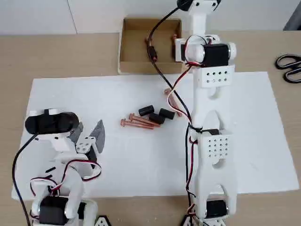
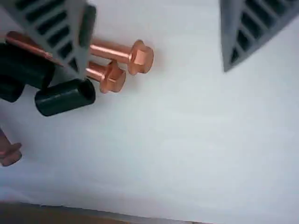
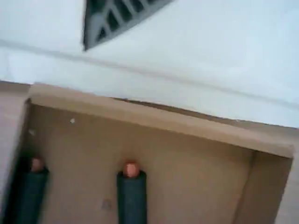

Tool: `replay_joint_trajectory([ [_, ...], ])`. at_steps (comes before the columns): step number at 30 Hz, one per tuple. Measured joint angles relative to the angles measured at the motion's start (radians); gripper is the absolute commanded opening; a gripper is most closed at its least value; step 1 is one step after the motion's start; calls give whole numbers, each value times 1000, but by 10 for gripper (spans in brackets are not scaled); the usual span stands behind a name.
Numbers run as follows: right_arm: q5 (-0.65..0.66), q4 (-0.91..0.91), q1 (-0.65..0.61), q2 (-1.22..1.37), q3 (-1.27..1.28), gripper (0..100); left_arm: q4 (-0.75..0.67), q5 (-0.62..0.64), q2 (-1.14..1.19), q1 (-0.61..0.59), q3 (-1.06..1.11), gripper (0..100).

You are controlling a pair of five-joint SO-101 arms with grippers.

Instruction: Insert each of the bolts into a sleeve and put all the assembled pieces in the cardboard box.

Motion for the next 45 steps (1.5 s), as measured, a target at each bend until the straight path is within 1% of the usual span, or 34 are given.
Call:
replay_joint_trajectory([
  [3, 0, 2, -3, -51, 71, 184, 0, 11, 0, 0, 3, 181],
  [5, 0, 2, -8, -118, 172, 184, 0, 12, 0, 0, 17, 181],
  [8, 0, 2, -26, -252, 393, 184, 0, 31, 0, 0, 57, 181],
  [13, 0, -5, -106, -497, 813, 184, 0, 31, 0, 0, 114, 181],
  [16, 0, -9, -163, -577, 964, 184, -12, 31, 0, 0, 127, 181],
  [22, 0, -9, -261, -612, 1031, 184, -69, 29, 0, -8, 127, 181],
  [25, 3, -9, -328, -611, 1108, 184, -89, 32, 0, -81, 127, 181],
  [28, 15, -9, -358, -611, 1148, 183, -121, 34, 0, -207, 127, 181],
  [30, 48, -23, -348, -603, 1152, 183, -130, 34, 0, -292, 127, 181],
  [32, 86, -71, -304, -589, 1152, 183, -133, 34, 0, -344, 127, 181],
  [35, 149, -140, -203, -575, 1154, 183, -133, 34, 0, -373, 141, 181],
  [37, 172, -166, -164, -574, 1157, 183, -133, 34, 0, -379, 152, 181],
  [41, 206, -170, -181, -574, 1158, 183, -133, 34, 2, -382, 164, 181],
  [45, 311, -147, -209, -537, 1158, 185, -133, 34, 0, -382, 164, 181],
])
